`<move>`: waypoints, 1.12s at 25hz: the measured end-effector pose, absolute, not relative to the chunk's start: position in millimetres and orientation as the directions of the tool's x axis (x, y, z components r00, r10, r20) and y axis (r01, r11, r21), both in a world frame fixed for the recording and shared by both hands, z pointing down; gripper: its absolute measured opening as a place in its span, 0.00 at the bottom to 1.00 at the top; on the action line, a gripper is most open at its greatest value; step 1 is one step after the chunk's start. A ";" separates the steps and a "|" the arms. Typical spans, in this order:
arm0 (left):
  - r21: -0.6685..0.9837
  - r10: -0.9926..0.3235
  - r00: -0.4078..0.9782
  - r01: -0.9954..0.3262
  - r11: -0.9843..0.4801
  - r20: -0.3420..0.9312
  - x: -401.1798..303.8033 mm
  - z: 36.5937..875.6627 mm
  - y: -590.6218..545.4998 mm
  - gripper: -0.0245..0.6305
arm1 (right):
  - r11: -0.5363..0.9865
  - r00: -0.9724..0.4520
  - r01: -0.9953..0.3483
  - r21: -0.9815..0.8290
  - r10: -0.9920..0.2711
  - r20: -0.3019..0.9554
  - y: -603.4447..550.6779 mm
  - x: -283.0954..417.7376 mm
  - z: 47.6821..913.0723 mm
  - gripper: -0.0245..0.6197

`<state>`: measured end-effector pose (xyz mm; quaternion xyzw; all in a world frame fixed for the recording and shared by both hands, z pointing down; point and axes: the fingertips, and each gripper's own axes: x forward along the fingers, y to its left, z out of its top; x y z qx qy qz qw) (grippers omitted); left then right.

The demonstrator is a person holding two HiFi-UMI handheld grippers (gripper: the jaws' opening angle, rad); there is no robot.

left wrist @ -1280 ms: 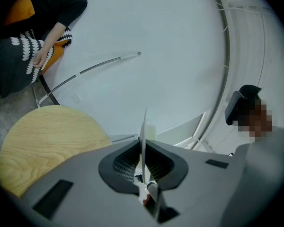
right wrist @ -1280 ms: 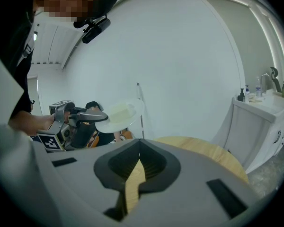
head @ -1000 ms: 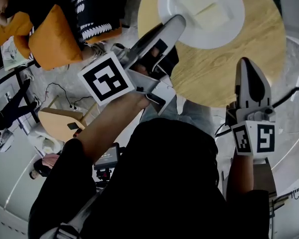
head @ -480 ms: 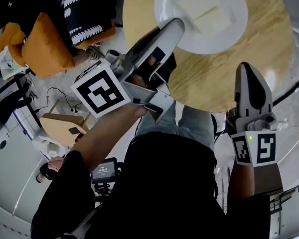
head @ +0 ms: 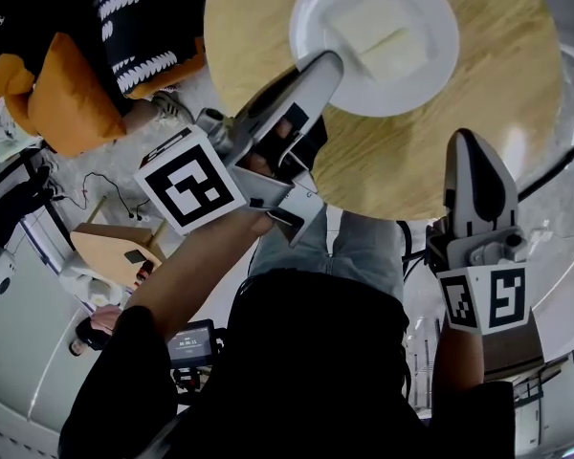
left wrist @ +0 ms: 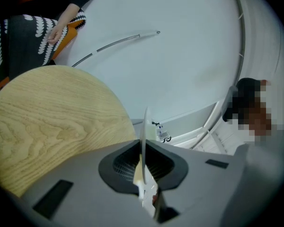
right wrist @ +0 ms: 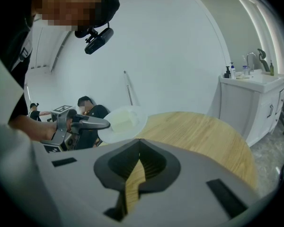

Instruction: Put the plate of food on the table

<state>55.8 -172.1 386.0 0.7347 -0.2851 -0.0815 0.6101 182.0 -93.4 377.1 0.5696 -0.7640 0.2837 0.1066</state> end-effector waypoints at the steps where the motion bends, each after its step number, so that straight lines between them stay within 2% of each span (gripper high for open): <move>1: 0.943 -0.513 0.823 -0.325 -0.076 0.242 62.4 395.2 -169.7 0.08 | 0.186 -0.329 -0.930 -0.317 -0.807 0.490 -91.8 188.3 381.9 0.05; 12: 0.925 -0.466 0.814 -0.380 0.022 0.345 68.8 445.1 -151.9 0.08 | 0.188 -0.350 -0.919 -0.345 -0.792 0.500 -92.7 187.1 392.5 0.05; 28: 0.913 -0.413 0.820 -0.399 0.085 0.397 69.5 462.2 -140.8 0.08 | 0.167 -0.345 -0.917 -0.363 -0.789 0.508 -94.6 180.8 389.0 0.05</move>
